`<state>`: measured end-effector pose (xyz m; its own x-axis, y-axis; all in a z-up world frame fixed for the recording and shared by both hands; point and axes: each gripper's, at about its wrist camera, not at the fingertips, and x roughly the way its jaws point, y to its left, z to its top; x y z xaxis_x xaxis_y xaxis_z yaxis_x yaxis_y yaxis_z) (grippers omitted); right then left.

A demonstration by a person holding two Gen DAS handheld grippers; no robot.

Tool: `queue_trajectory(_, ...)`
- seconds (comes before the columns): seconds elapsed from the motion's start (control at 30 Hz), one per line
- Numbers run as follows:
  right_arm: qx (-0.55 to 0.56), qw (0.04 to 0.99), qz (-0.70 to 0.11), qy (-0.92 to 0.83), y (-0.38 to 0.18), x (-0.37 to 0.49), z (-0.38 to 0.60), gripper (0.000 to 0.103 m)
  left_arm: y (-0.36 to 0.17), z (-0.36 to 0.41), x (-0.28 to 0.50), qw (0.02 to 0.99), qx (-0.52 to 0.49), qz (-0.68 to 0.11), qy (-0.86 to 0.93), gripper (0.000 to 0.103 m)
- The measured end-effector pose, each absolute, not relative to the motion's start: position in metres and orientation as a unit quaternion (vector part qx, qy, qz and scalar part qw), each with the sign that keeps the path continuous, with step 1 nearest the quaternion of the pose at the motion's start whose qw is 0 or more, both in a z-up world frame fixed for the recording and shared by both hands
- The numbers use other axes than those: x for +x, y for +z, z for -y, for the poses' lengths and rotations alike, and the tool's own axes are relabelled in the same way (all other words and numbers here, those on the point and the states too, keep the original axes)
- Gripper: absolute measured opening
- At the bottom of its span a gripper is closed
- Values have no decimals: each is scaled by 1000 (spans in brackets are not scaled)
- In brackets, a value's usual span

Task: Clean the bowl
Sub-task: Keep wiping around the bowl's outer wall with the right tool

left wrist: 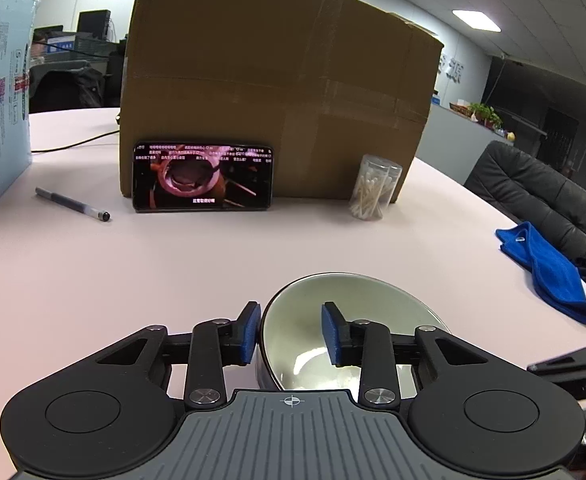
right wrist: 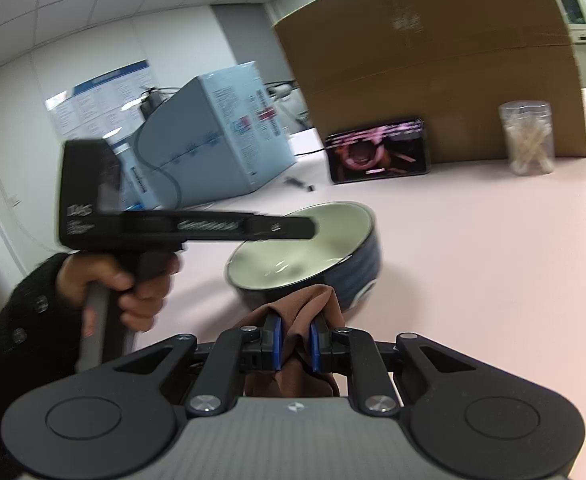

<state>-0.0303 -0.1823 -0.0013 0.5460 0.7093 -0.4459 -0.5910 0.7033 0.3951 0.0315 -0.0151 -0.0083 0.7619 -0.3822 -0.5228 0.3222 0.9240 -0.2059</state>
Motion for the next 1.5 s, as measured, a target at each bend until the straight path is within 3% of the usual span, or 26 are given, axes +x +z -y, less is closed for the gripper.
queue_trajectory(1.5, 98, 907, -291, 289, 17, -34, 176, 19, -21, 10, -5, 951, -62, -239, -188, 32)
